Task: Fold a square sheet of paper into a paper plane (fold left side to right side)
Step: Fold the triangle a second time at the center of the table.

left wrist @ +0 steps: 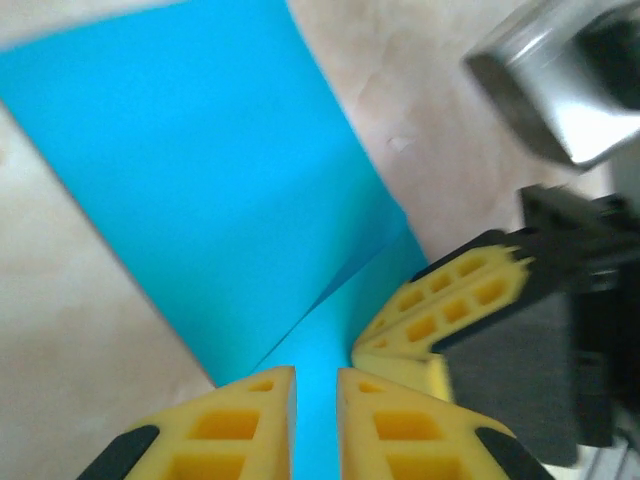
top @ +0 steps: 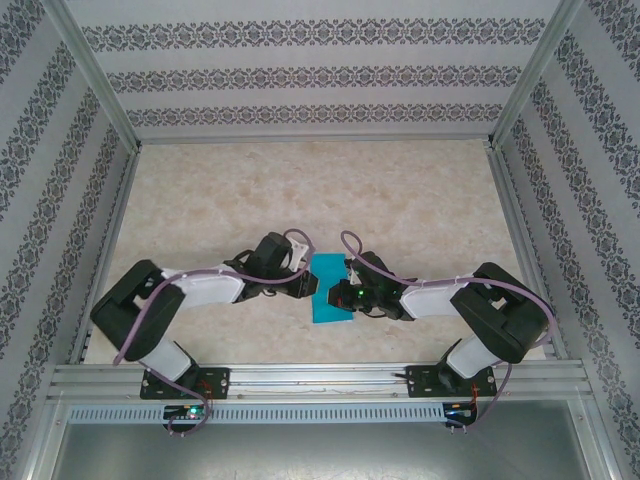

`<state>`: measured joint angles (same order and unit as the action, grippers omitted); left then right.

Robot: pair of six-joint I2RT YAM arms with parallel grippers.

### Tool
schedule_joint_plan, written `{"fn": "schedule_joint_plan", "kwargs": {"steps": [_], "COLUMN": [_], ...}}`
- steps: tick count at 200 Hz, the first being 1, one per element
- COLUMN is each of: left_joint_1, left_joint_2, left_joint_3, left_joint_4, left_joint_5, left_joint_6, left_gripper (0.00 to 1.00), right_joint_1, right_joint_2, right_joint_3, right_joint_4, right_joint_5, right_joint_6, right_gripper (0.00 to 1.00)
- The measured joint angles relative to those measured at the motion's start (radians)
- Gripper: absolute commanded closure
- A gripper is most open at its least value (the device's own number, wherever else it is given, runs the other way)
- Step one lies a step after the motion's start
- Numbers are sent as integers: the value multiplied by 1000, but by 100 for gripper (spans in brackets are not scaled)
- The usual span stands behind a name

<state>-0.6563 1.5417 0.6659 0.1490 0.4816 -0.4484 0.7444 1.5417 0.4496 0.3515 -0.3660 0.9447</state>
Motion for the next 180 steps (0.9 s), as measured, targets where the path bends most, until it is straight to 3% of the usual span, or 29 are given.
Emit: {"fn": "schedule_joint_plan", "kwargs": {"steps": [35,92,180], "left_joint_1": [10,-18,-63], "left_joint_2": [-135,-176,18], "left_joint_3": [0,-60,-74], "left_joint_4": [-79,-103,-4], "left_joint_5": [-3,117,243], "left_joint_6": [-6,-116,-218], "left_gripper": [87,92,93], "right_joint_1": [0,13,15], "right_joint_2": [0,0,24], "right_joint_3": [0,0,6], "right_joint_4": [1,5,36], "right_joint_5": [0,8,-2], "right_joint_6": [0,0,0], "right_gripper": [100,100,100]}}
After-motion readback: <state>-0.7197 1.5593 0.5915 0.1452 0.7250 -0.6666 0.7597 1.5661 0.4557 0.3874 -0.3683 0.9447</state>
